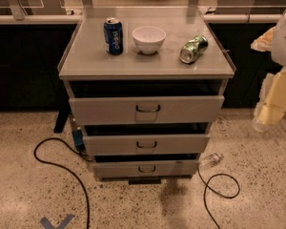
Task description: Open bottom drawer
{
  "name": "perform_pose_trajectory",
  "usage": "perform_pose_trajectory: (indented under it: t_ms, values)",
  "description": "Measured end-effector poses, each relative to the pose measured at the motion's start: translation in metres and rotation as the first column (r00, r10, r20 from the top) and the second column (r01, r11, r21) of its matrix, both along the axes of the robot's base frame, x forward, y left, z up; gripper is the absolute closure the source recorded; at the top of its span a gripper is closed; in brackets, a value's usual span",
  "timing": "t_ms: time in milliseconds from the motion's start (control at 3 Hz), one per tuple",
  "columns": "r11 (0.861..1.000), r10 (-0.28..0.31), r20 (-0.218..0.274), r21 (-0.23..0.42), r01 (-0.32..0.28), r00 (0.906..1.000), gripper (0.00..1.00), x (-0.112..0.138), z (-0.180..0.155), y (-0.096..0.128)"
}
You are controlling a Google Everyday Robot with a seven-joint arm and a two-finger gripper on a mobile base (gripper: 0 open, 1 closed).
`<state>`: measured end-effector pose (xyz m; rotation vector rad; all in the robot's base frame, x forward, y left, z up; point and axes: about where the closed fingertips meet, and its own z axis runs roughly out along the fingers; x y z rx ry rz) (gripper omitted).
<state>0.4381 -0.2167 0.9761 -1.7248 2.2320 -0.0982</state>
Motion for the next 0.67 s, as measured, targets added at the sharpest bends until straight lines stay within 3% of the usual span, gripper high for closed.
perform_pose_trajectory:
  t_ms: [333, 667]
  values:
    - [1.0, 0.007, 0.004, 0.004, -0.007, 1.0, 0.0, -0.001, -0.009, -0.001]
    - [0.997, 0.048, -0.008, 0.056, -0.047, 0.9988, 0.0, -0.011, -0.054, -0.003]
